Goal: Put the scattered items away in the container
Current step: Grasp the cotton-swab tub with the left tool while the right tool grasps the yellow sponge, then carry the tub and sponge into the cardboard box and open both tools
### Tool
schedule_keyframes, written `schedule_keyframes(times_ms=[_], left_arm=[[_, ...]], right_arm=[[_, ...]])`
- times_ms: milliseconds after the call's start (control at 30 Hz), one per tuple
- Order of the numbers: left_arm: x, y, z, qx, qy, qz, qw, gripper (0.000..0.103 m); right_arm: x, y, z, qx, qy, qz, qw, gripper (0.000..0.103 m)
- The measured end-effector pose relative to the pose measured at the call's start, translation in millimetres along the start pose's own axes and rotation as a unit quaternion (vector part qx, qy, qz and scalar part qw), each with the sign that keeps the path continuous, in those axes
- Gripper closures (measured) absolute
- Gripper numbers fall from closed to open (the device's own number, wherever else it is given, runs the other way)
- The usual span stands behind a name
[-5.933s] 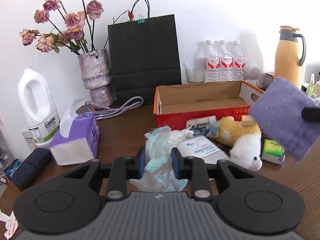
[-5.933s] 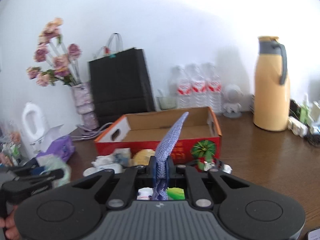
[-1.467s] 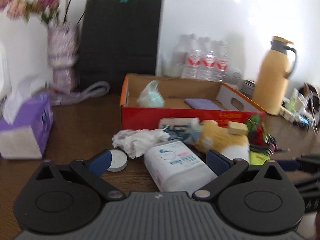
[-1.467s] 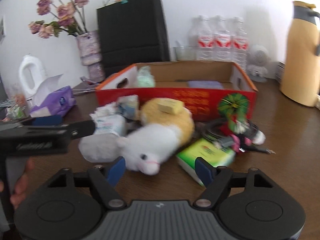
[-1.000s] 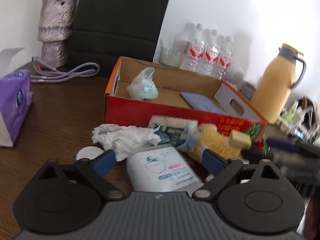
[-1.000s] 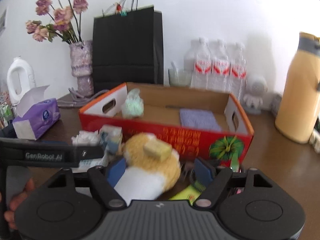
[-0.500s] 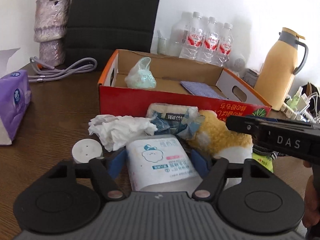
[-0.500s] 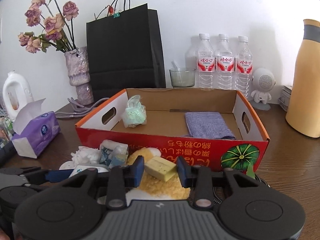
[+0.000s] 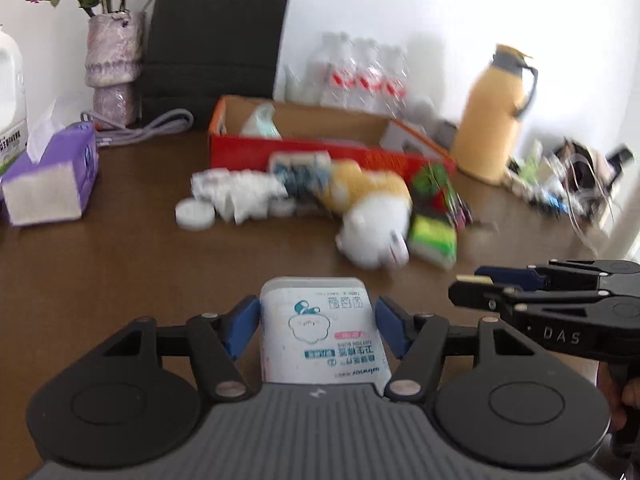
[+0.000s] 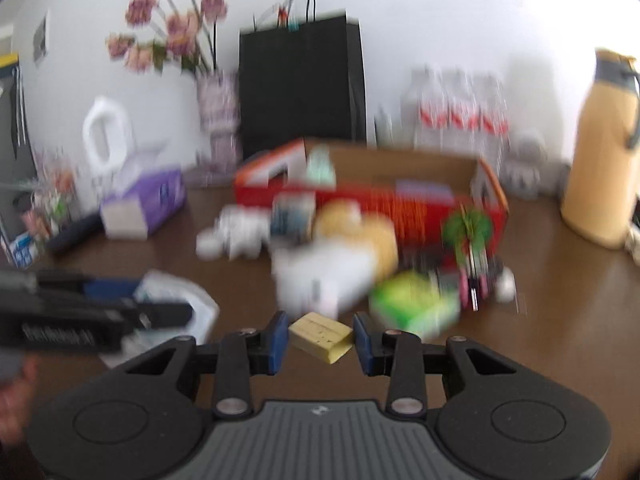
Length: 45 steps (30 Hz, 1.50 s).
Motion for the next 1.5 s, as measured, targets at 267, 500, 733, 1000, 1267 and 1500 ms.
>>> schedule_keyframes(times_ms=[267,500,733,1000,1267,1500], left_arm=[[3,-9,14,-0.032,-0.01,-0.021,0.9992,0.034],[4,-14,24,-0.041,-0.021,-0.041,0.9981,0.025],[3,-10,26,-0.035,-0.02,-0.029,0.9988,0.036],[3,-8,26,-0.033,-0.022,-0.023,0.999,0.036],[3,-3,23,-0.017,-0.031,-0.024,0.9991,0.037],[7,-9,-30,0.013,-0.085,-0.006,0.9963,0.037]], right_arm=[[13,13,39,0.001,0.023,0.015,1.0,0.067],[26,21,41,-0.022,0.037,0.029,0.999,0.051],[19,20,37,-0.074,0.031,0.037,0.996,0.05],[20,34,29,-0.043,0.001,0.04,0.998,0.063],[9,31,35,-0.027,0.027,0.047,0.998,0.073],[12,2,-5,-0.034,-0.022,0.053,0.998,0.073]])
Point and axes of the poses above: each gripper's, at about its wrist camera, not at the fingertips, and x roughly against the way its jaws point, y to its left, z to its underside, the point moved 2 cm from there along -x, roughly the way its jaws point, and after that the axes turned 10 degrees about x, right-handed, at the moved point
